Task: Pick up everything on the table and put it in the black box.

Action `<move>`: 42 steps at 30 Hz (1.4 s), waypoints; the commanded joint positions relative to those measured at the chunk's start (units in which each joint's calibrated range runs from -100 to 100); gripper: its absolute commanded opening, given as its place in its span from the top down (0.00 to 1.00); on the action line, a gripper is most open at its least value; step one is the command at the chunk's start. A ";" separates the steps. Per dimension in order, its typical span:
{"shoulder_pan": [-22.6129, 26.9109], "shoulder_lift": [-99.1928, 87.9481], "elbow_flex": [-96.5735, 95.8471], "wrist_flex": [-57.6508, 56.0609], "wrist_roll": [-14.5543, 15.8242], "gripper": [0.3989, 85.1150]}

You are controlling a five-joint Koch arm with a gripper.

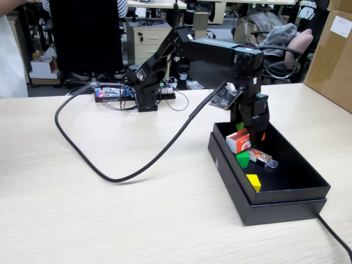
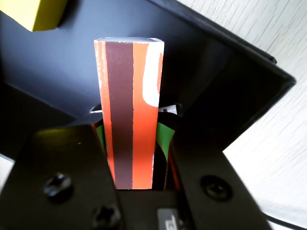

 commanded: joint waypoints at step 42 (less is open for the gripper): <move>-17.63 -26.41 -9.88 8.78 -9.87 0.49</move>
